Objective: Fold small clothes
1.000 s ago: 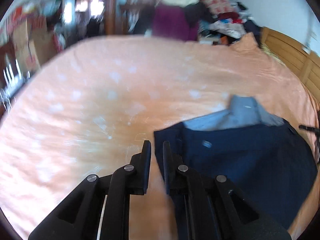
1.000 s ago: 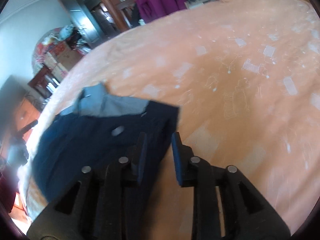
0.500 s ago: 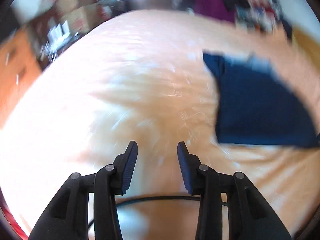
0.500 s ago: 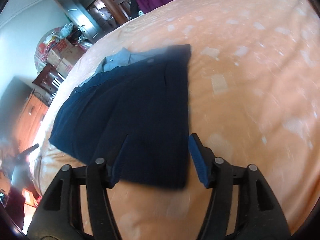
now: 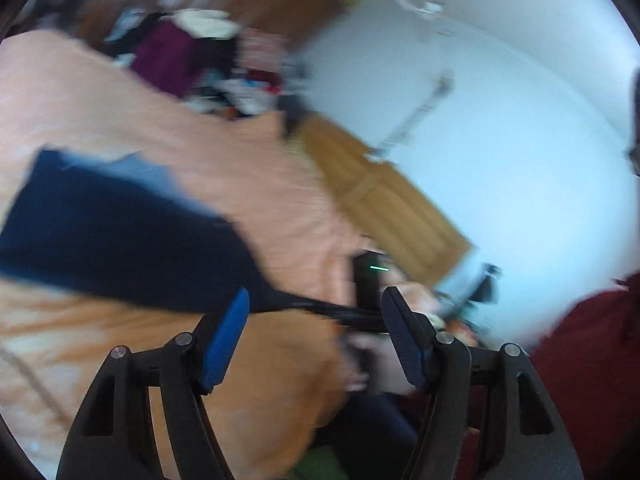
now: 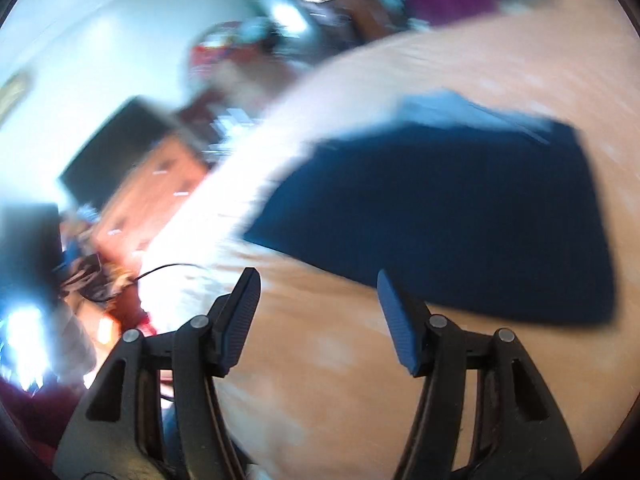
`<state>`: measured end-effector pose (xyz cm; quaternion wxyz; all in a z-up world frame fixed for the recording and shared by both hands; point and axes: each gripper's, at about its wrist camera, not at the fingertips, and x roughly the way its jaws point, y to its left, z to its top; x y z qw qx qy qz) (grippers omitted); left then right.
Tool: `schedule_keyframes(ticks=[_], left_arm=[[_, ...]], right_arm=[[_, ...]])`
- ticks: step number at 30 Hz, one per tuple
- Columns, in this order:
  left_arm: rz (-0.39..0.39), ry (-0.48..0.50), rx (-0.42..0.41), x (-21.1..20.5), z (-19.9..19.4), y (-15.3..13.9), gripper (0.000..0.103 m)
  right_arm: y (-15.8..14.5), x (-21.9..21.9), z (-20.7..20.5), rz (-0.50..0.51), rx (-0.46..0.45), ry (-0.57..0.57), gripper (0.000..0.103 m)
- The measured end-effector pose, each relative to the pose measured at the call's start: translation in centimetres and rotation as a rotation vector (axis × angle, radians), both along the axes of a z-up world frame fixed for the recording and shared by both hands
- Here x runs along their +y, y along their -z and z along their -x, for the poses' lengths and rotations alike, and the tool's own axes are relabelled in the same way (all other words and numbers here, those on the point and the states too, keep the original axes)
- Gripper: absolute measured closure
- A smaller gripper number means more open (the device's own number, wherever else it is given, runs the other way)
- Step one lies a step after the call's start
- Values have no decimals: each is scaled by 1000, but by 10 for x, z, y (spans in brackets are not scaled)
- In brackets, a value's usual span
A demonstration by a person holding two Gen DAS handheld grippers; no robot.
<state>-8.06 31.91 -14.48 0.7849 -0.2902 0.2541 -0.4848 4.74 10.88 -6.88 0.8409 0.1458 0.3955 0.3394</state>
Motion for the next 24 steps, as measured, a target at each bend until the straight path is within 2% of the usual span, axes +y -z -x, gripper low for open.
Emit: schedule_keyframes(ticks=[2, 4, 6, 8, 10, 12, 14, 16, 17, 20, 21, 23, 24], left_arm=[[112, 112, -44, -15, 17, -30, 18], [225, 259, -56, -36, 33, -59, 15], [262, 345, -100, -56, 52, -86, 13], [339, 438, -99, -79, 61, -98, 6], [364, 502, -83, -103, 68, -108, 5], [347, 544, -60, -121, 69, -112, 5], [328, 568, -63, -131, 76, -114, 5], [306, 564, -93, -132, 86, -118, 5], [319, 559, -103, -127, 78, -120, 4], [374, 487, -126, -104, 63, -129, 3], [374, 427, -131, -94, 55, -130, 3], [399, 294, -148, -69, 32, -128, 3], [438, 203, -165, -43, 27, -128, 3]], right_arm=[[-26, 35, -5, -83, -58, -54, 38], [-50, 65, -10, -176, -106, -82, 26], [-67, 91, -13, -259, -127, -112, 21], [-85, 123, -10, -284, -164, -147, 20], [-96, 143, -1, -284, -218, -175, 20], [-100, 160, 10, -267, -262, -200, 17], [-86, 177, 21, -250, -212, -290, 17], [-57, 193, 35, -249, -73, -420, 17], [-43, 198, 43, -255, -19, -458, 17], [-1, 204, 67, -280, 122, -505, 17], [12, 206, 79, -278, 171, -527, 17], [29, 206, 98, -224, 187, -545, 17], [41, 202, 107, -183, 194, -530, 16]])
